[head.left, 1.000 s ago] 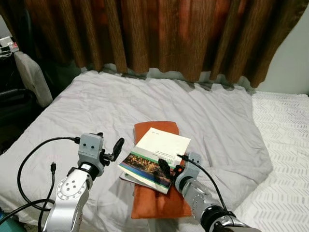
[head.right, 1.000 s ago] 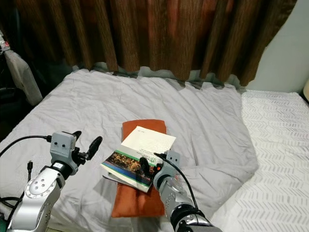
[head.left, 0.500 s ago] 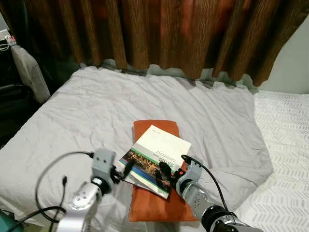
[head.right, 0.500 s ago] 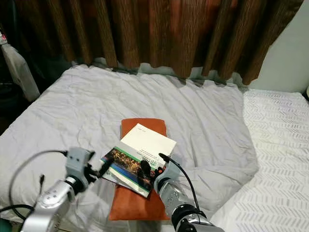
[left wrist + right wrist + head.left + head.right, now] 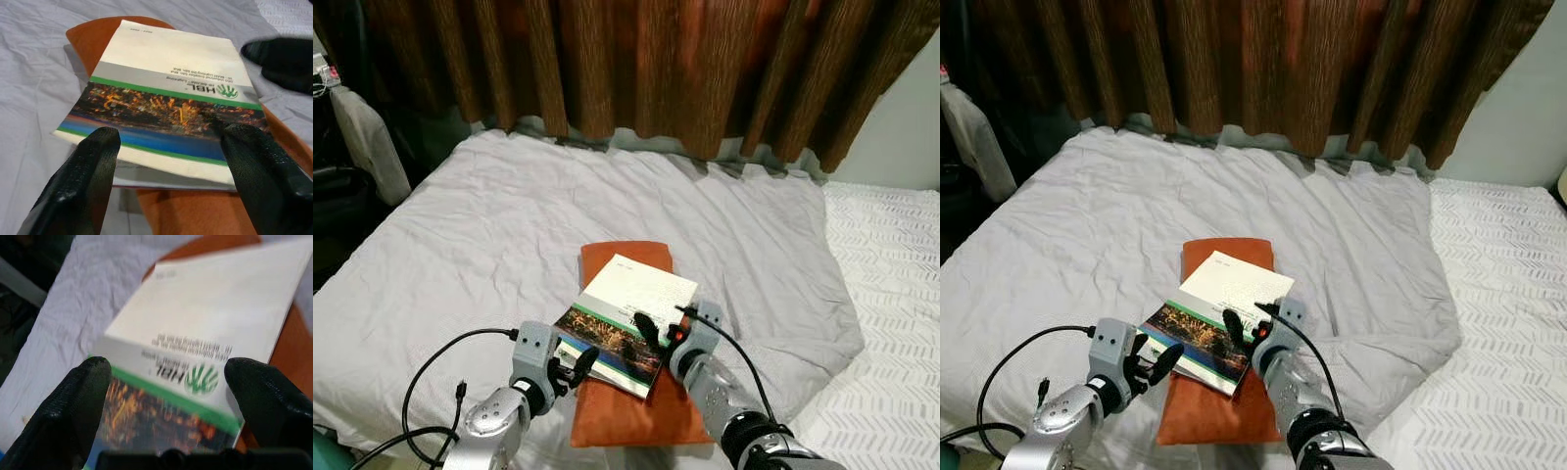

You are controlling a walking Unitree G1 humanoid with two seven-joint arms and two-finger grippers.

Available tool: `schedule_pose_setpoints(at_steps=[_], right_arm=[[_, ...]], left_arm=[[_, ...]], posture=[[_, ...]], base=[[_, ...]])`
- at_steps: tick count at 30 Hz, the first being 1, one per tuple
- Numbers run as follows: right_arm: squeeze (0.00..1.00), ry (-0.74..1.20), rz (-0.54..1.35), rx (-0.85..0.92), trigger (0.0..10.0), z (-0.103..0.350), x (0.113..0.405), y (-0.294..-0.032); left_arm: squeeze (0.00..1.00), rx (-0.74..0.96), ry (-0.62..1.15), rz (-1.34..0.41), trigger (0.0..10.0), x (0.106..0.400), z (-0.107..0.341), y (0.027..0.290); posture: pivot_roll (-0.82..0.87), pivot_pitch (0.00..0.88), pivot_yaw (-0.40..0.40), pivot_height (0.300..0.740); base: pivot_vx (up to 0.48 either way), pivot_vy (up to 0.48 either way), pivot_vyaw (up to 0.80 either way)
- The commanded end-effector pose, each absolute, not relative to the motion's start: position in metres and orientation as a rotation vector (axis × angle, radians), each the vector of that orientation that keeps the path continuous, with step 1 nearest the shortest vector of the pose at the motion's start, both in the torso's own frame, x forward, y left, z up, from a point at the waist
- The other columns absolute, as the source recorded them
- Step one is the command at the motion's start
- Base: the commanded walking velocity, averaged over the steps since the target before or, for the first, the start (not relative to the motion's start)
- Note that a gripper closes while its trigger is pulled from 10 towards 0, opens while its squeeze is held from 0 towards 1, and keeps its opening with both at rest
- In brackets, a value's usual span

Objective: Clean up the room

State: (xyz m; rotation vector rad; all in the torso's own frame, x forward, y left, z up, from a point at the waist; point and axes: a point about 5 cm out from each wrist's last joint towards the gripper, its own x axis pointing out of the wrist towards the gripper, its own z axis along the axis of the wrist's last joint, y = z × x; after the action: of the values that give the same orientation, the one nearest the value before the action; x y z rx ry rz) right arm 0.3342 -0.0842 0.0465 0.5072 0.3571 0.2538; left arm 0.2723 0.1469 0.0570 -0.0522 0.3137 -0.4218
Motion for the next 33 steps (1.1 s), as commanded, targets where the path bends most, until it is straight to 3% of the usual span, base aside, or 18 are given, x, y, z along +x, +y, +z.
schedule_pose_setpoints(at_steps=[1, 8, 12, 17, 24, 25, 26, 33], right_arm=[[0.00, 0.389, 0.223, 0.446, 10.0, 0.034, 0.325, -0.089], [0.00, 0.433, 0.212, 0.416, 10.0, 0.024, 0.317, -0.090], [0.00, 0.581, 0.227, 0.569, 10.0, 0.007, 0.303, -0.075], [0.00, 0.596, 0.227, 0.592, 10.0, 0.006, 0.302, -0.074], [0.00, 0.625, 0.345, 0.627, 10.0, 0.010, 0.299, -0.051], [0.00, 0.634, 0.336, 0.630, 6.4, 0.008, 0.298, -0.052], [0.00, 0.640, 0.330, 0.632, 0.0, 0.007, 0.297, -0.052], [0.00, 0.664, 0.331, 0.683, 0.0, 0.006, 0.296, -0.051]], left_arm=[[0.00, -0.039, 0.331, -0.433, 10.0, 0.266, 0.052, 0.147], [0.00, -0.037, 0.340, -0.437, 10.0, 0.262, 0.049, 0.145], [0.00, -0.047, 0.337, -0.425, 10.0, 0.261, 0.049, 0.146], [0.00, -0.046, 0.336, -0.424, 10.0, 0.260, 0.049, 0.146], [0.00, -0.054, 0.323, -0.413, 10.0, 0.261, 0.051, 0.145], [0.00, -0.055, 0.323, -0.412, 10.0, 0.261, 0.051, 0.145], [0.00, -0.055, 0.323, -0.412, 10.0, 0.261, 0.051, 0.144], [0.00, -0.057, 0.321, -0.411, 10.0, 0.261, 0.051, 0.142]], posture=[[0.15, 0.123, -0.069, 0.740], [0.15, 0.119, -0.074, 0.740], [0.16, 0.112, -0.083, 0.740], [0.16, 0.112, -0.083, 0.740], [0.17, 0.117, -0.097, 0.740], [0.17, 0.119, -0.103, 0.740], [0.17, 0.119, -0.103, 0.740], [0.17, 0.126, -0.110, 0.740]], base=[[0.000, 0.000, 0.00], [0.000, 0.000, 0.00], [0.000, 0.000, 0.00], [0.000, 0.000, 0.00], [0.000, 0.000, 0.00], [0.000, 0.000, 0.00], [0.000, 0.000, 0.00], [0.000, 0.000, 0.00]])
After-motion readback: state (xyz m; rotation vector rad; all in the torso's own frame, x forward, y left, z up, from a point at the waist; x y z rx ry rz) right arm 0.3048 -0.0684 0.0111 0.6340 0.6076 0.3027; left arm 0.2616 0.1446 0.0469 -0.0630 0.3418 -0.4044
